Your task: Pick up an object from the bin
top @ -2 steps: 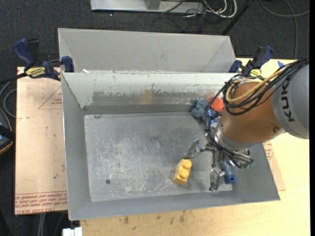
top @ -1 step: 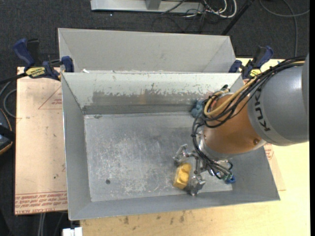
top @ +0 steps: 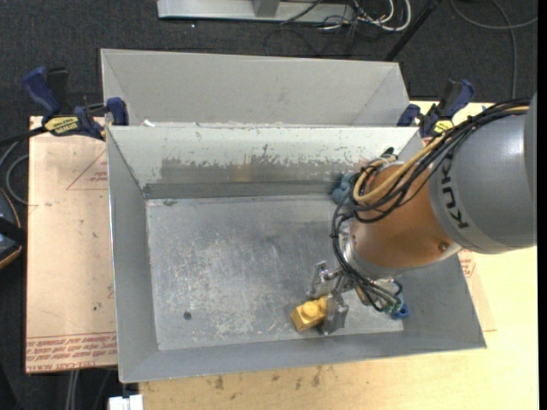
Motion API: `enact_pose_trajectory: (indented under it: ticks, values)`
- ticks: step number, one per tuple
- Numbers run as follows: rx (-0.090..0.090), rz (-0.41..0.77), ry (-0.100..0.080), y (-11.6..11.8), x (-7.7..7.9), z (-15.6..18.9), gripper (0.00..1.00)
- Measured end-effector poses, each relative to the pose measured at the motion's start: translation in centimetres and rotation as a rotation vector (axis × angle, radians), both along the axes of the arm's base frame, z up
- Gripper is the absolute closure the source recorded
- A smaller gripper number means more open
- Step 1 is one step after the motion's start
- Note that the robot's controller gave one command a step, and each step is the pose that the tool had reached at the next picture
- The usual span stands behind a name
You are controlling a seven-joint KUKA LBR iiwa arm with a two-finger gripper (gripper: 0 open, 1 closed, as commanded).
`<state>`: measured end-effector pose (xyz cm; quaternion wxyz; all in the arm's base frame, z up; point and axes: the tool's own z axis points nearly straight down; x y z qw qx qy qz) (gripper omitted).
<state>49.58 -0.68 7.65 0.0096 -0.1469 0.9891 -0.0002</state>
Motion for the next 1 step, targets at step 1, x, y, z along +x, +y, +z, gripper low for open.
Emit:
enact_pose_trajectory:
  ticks: [1]
  values:
    - [-0.002, -0.016, 0.007, -0.70, 0.62, 15.70, 1.00]
